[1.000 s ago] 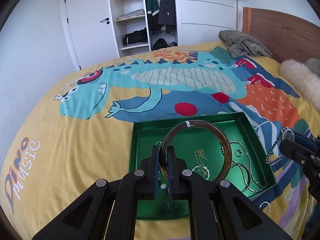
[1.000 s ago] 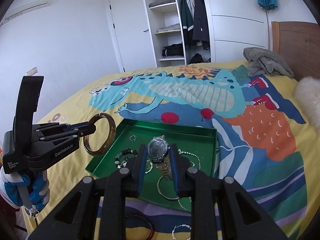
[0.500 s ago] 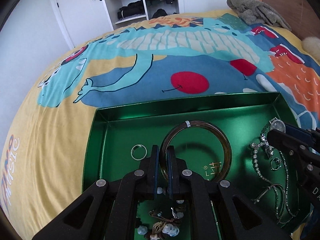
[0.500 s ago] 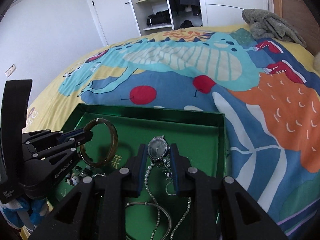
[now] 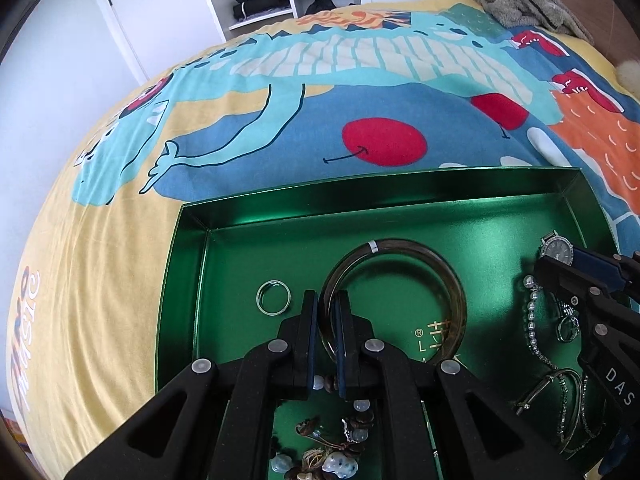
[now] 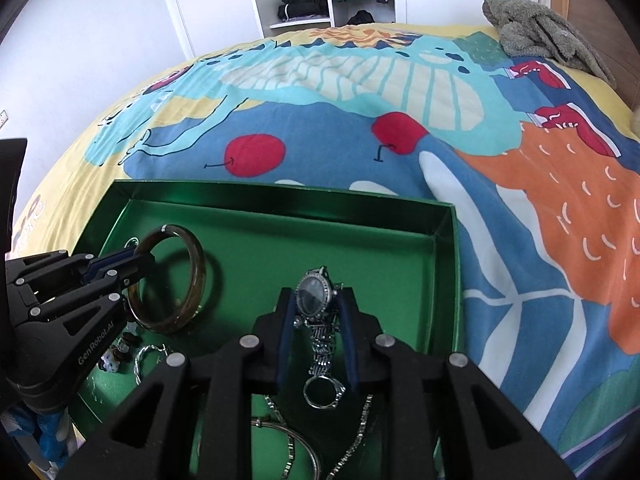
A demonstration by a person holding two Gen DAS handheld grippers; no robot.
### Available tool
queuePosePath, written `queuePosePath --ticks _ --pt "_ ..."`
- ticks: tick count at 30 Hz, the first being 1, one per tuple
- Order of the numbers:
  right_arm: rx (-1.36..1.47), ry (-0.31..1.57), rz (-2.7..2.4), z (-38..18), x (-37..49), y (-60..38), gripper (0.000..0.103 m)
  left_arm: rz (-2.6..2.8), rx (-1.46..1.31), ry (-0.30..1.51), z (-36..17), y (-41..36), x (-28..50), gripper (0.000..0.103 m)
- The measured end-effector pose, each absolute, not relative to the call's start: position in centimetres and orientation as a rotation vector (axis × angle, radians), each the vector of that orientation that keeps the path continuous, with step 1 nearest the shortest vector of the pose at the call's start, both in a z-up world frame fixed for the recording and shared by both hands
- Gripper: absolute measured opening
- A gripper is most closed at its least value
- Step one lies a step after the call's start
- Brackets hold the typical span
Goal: Organize jewelry
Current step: 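Carry the bangle and wristwatch into the green tray and open both tools, then withdraw both tools from the tray toward the amber bangle and twisted hoop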
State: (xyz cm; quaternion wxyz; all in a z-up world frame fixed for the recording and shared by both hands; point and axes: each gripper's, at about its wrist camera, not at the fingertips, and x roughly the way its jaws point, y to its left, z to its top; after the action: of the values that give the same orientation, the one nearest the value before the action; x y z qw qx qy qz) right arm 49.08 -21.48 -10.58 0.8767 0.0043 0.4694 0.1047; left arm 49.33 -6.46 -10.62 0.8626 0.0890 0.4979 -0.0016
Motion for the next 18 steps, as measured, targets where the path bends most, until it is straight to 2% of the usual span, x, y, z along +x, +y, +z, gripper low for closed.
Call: queuePosePath --ticks 3,5,9,13,18 --pt "0.008 0.988 0.206 -10.2 49.0 -21.9 0.025 -0.010 0.164 1.055 -10.5 -6.2 49.6 0.010" --pt "0.027 0.978 0.198 -9.6 48.5 -22.5 0.034 -0.023 0.150 1.057 -10.2 -5.9 49.4 0.012" --pt "0.047 0.932 0.181 -6.9 46.4 -23.8 0.035 -0.023 0.140 1.016 -7.7 -5.3 47.8 0.021" --pt "0.058 0.852 0.184 -2.5 42.6 -25.0 0.035 -0.018 0.147 0.938 -2.7 -4.4 44.8 0.026" --pt "0.043 0.726 0.185 4.4 35.7 -25.5 0.035 0.012 0.171 0.787 5.1 -3.3 38.4 0.045"
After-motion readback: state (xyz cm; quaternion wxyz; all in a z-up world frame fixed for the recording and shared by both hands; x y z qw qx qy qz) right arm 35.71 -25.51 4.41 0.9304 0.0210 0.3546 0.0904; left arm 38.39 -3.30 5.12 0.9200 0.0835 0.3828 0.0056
